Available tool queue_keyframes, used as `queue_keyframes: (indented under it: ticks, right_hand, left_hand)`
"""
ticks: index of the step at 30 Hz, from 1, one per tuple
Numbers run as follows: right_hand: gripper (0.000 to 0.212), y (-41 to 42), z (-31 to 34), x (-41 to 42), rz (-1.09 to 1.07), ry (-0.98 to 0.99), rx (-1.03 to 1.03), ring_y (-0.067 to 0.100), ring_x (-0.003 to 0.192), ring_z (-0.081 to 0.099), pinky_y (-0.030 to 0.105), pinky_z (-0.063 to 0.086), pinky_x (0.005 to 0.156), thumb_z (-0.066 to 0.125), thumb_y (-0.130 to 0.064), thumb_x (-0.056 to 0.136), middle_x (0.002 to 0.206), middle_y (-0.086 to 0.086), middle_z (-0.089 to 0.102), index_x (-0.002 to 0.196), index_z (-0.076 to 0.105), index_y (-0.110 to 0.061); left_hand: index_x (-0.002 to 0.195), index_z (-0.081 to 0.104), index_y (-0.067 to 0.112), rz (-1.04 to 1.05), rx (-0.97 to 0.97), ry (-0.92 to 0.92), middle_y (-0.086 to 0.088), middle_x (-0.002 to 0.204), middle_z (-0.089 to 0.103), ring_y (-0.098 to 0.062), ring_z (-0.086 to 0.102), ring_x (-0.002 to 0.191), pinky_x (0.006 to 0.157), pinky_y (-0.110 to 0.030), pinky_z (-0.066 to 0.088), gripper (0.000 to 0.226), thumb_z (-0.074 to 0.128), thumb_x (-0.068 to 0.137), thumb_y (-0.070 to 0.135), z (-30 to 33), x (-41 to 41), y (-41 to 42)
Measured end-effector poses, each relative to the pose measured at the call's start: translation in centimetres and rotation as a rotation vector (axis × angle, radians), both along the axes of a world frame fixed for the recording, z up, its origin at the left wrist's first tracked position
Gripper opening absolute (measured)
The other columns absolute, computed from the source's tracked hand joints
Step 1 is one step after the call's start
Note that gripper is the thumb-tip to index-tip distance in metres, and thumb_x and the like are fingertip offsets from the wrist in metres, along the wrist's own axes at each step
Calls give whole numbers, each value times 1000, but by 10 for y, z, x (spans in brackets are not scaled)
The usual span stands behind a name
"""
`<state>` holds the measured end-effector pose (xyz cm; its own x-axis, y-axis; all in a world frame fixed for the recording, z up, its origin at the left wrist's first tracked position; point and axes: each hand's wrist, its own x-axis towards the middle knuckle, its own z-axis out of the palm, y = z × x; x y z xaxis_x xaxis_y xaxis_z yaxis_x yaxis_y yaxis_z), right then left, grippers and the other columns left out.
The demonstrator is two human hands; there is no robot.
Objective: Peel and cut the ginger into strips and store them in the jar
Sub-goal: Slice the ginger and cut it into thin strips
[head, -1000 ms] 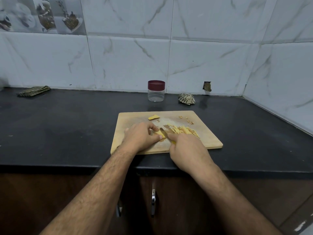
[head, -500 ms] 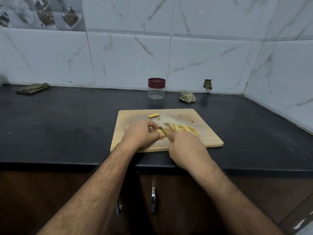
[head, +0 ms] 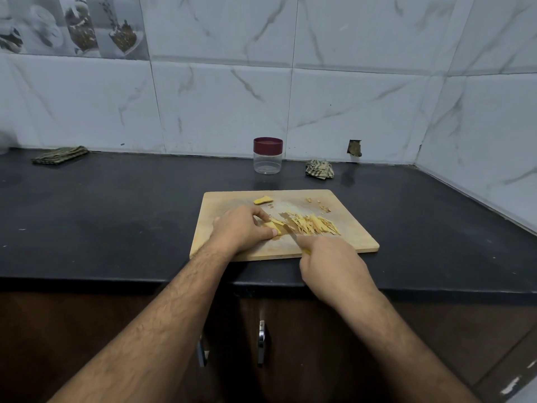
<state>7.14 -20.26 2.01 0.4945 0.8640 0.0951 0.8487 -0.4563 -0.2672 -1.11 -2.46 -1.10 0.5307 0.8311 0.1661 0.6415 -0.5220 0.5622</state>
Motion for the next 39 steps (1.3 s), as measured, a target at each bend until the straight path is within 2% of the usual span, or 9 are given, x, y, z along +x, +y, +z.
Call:
queue_keyframes:
  ticks: [3,5,9,14,26,30,35,39]
  right_hand:
    - [52,-2,-1,2,4,-2,25,20,115,56,35,53,86,41,-17,98,131,1,59,147,42,-36]
    - [50,-2,-1,2,14,2,42,20,114,57,35,54,87,41,-18,99,130,0,60,146,44,-36]
    - [47,6,4,2,32,33,63,21,106,59,35,54,83,42,-17,97,124,0,63,141,51,-33]
    - [46,20,7,0,60,53,62,24,116,56,35,50,90,44,-16,96,129,2,62,138,54,-32]
    - [50,30,6,4,65,81,12,23,126,51,35,46,96,44,-16,97,140,3,55,143,49,-34]
    - [48,33,7,2,68,82,-7,25,125,52,36,46,96,43,-17,97,139,5,55,142,50,-32]
    - [48,18,1,-1,82,35,-12,25,117,55,36,51,91,42,-14,98,131,5,59,141,50,-32]
    - [45,-1,-5,-1,104,-16,-42,22,102,57,34,50,75,40,-16,99,113,2,61,140,46,-33]
  left_hand:
    - [88,68,35,-6,-17,-35,13,85,65,-15,62,92,91,-43,50,26,79,72,51,-2,-1,5]
    - [83,70,33,-8,-21,-59,15,81,63,-13,60,87,87,-40,52,17,77,76,48,-3,-1,8]
    - [80,72,31,34,5,-48,13,91,69,-11,61,94,84,-36,53,9,71,85,38,2,3,8]
    - [66,67,35,57,9,-21,14,90,70,-9,62,92,80,-32,53,19,74,83,34,5,8,9]
    - [60,63,37,43,33,-39,15,91,70,-11,61,95,87,-37,52,27,75,83,32,1,8,9]
    - [61,63,40,35,31,-54,17,92,70,-11,61,96,90,-41,50,26,74,84,33,-1,7,8]
    - [71,69,39,39,41,-92,20,85,67,-9,60,94,90,-43,50,16,72,86,35,-4,5,5]
    - [81,74,37,32,47,-102,23,80,62,-7,59,94,91,-42,48,7,71,87,35,-5,4,2]
